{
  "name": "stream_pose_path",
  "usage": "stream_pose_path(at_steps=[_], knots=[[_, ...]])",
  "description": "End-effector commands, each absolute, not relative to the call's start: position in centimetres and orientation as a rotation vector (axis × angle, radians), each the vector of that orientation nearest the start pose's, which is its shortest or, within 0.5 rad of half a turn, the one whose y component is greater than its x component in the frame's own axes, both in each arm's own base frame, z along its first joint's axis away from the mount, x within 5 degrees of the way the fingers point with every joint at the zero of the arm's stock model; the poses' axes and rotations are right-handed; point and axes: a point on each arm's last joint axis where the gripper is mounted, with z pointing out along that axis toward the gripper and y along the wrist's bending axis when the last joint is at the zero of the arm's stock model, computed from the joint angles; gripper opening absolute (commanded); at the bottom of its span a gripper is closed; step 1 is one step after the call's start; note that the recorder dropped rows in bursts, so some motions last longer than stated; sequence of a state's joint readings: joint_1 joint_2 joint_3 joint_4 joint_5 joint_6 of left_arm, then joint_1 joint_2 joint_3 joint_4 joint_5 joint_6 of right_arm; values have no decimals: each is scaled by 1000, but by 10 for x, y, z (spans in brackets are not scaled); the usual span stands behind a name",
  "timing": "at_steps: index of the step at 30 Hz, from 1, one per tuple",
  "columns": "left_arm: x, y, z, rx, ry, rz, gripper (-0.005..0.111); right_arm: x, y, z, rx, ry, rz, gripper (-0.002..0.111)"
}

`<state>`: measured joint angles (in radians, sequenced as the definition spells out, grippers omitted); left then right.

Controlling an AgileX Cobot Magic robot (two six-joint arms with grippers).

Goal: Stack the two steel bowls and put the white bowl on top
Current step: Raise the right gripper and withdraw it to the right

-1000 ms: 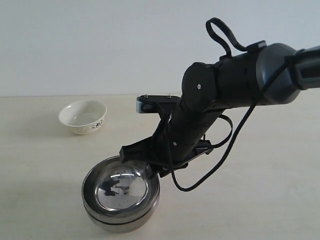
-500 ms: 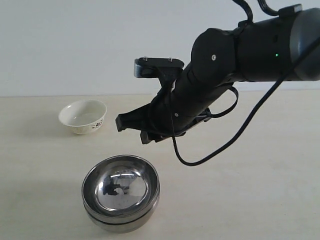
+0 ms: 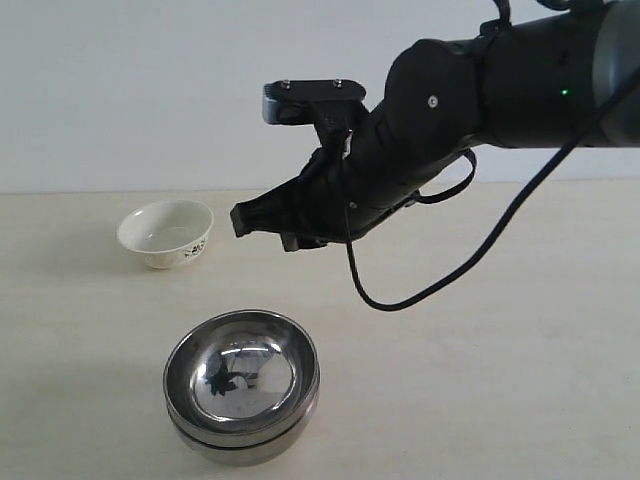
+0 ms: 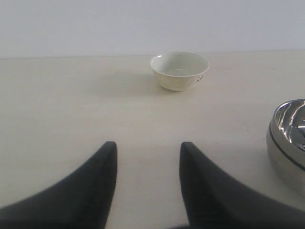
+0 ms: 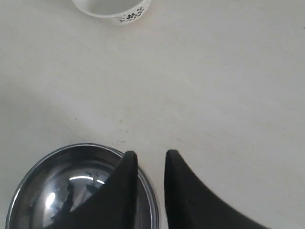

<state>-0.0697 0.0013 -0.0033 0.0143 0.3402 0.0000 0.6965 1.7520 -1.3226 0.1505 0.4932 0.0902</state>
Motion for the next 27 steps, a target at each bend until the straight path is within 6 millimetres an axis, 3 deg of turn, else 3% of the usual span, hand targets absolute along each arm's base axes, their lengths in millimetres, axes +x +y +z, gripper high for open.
stream_pose_path(at_steps=[1, 2, 17, 22, 27], knots=[[54, -3, 183, 61, 1820, -36, 41, 285, 247, 281, -595, 2340, 515, 4], [54, -3, 183, 61, 1820, -36, 41, 281, 244, 283, -593, 2352, 515, 0], [54, -3, 183, 61, 1820, -36, 41, 212, 181, 351, -567, 2193, 514, 0], [54, -3, 183, 61, 1820, -36, 41, 196, 165, 359, -579, 2195, 492, 0], [54, -3, 183, 61, 1820, -36, 41, 190, 158, 353, -604, 2212, 442, 0]])
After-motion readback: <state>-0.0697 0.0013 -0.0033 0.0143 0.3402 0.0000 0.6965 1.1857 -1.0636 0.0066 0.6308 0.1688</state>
